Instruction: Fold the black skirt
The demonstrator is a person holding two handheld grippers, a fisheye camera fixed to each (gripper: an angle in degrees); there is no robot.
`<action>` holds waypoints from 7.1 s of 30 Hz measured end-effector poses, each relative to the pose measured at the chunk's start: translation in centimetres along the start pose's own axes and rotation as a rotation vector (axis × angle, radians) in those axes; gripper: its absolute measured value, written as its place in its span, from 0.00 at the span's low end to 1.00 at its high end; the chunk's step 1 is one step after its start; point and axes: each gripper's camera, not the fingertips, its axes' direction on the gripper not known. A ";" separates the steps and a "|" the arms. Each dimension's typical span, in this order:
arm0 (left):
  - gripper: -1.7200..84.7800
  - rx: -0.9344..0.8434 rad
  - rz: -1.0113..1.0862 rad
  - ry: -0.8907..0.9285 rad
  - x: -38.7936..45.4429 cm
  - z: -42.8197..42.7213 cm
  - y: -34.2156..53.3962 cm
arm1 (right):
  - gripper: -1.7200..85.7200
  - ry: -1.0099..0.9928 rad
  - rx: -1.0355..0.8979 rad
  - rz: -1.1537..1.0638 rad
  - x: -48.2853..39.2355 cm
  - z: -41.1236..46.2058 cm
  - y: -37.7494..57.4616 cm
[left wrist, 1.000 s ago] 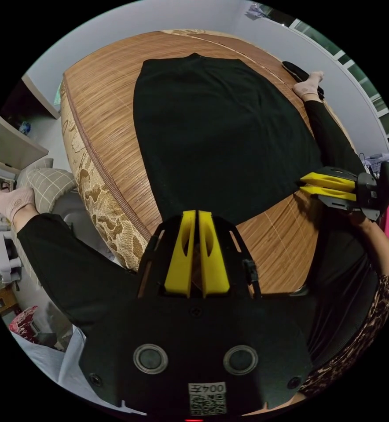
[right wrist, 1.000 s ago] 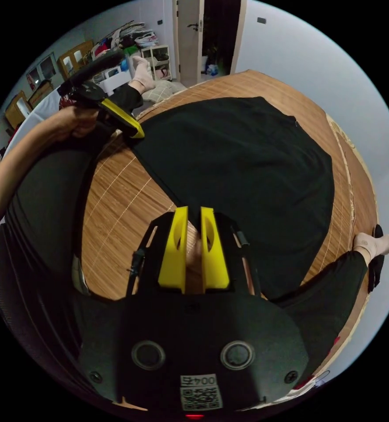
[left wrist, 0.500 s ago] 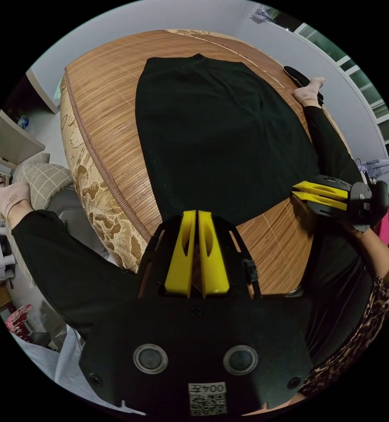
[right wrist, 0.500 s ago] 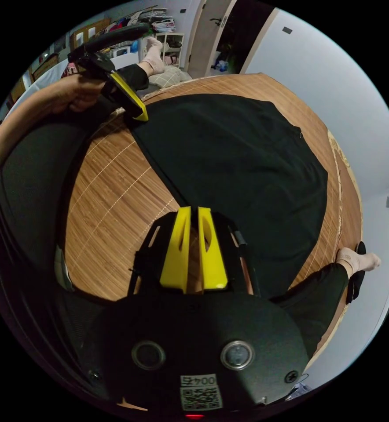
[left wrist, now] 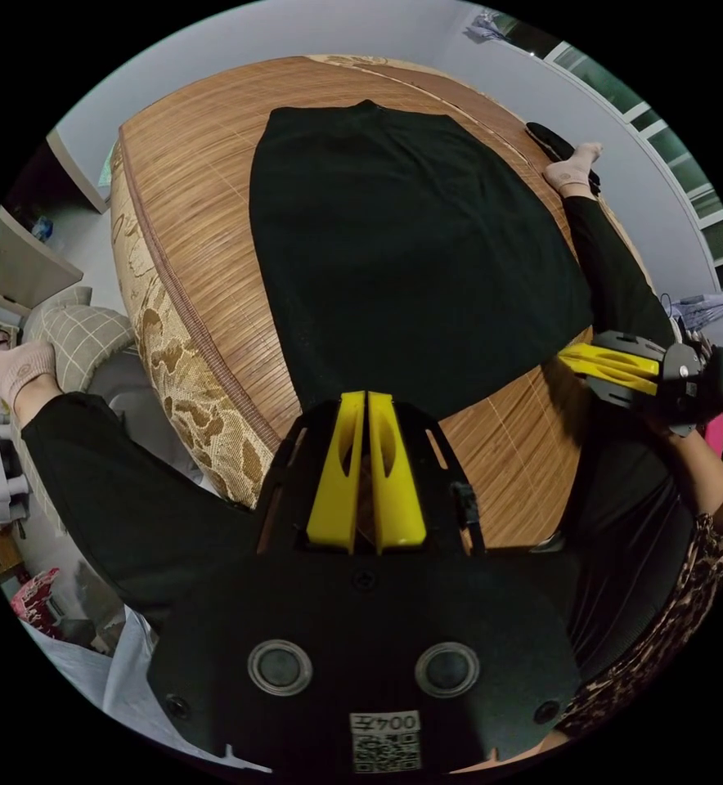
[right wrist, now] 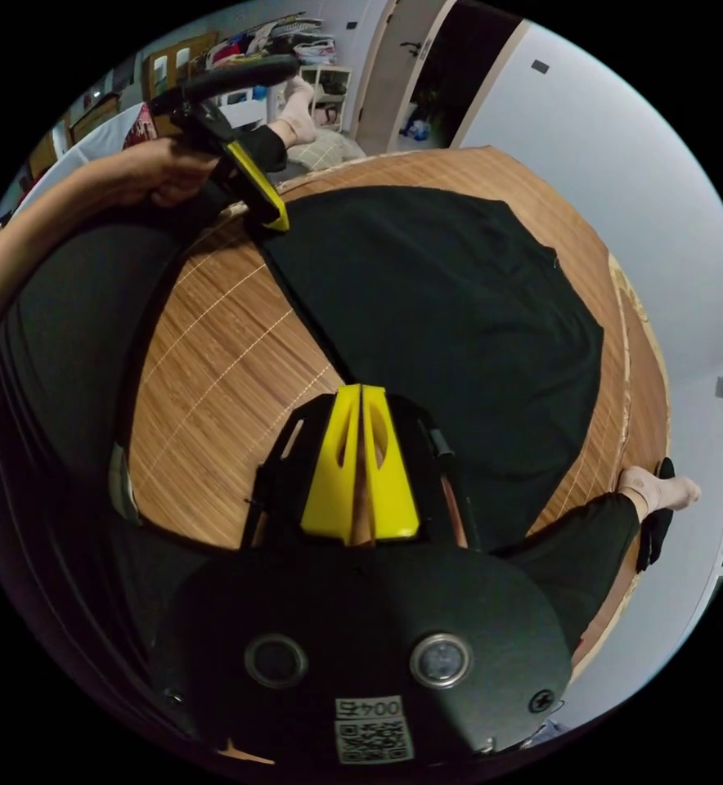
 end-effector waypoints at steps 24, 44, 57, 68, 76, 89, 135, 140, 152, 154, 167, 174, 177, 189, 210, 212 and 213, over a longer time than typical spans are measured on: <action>0.02 0.003 -0.008 0.014 -1.1 -0.1 -4.1 | 0.09 0.021 -0.041 0.007 0.9 0.2 -1.7; 0.02 0.004 -0.005 0.024 -3.5 -0.7 -9.2 | 0.02 0.083 -0.027 -0.039 8.2 -4.1 -1.5; 0.04 0.189 -0.006 0.062 -5.4 -5.2 -12.9 | 0.01 0.009 -0.110 -0.060 17.8 -5.5 -1.3; 0.09 0.210 0.081 -0.009 -3.7 -0.1 -23.2 | 0.02 -0.062 -0.098 -0.029 28.3 -8.8 0.5; 0.13 0.331 0.013 0.127 -11.0 -5.7 -26.2 | 0.12 -0.271 0.133 0.257 44.5 -15.6 3.5; 0.12 0.352 -0.292 0.234 -27.2 -5.5 -43.4 | 0.14 -0.364 0.407 0.978 75.5 -16.1 12.6; 0.11 0.368 -0.117 -0.105 -7.3 -0.1 -14.2 | 0.16 -0.068 0.097 0.620 84.2 -19.4 -3.0; 0.11 0.368 -0.104 -0.163 -5.9 1.6 -11.7 | 0.17 -0.045 -0.048 0.531 82.4 -17.7 -5.5; 0.09 0.384 -0.111 -0.160 -3.6 2.9 -6.4 | 0.16 -0.322 0.119 0.828 85.9 -22.4 -2.8; 0.07 0.387 -0.128 -0.139 -3.7 3.1 -5.4 | 0.15 -0.458 0.015 0.869 87.0 -22.3 -1.9; 0.04 0.397 -0.188 -0.043 -3.1 4.3 -0.7 | 0.12 -0.377 -0.565 0.572 82.3 -15.5 -10.3; 0.04 0.392 -0.162 -0.084 -0.4 5.1 1.0 | 0.11 -0.312 -0.720 0.462 80.1 -12.4 -13.7; 0.04 0.393 -0.167 -0.074 0.3 5.4 1.7 | 0.10 -0.277 -0.758 0.407 79.0 -11.6 -14.6; 0.05 0.381 -0.092 -0.133 6.2 6.8 3.5 | 0.09 -0.475 -0.597 0.554 81.7 -13.3 -11.5; 0.06 0.375 -0.190 -0.076 15.2 8.9 6.3 | 0.10 -0.380 -0.788 0.480 82.7 -11.3 -5.6; 0.06 0.383 -0.190 -0.080 16.5 8.9 6.4 | 0.09 -0.390 -0.783 0.484 83.3 -11.5 -4.4; 0.07 0.393 -0.185 -0.089 17.5 8.9 6.5 | 0.08 -0.404 -0.771 0.480 83.6 -11.8 -3.6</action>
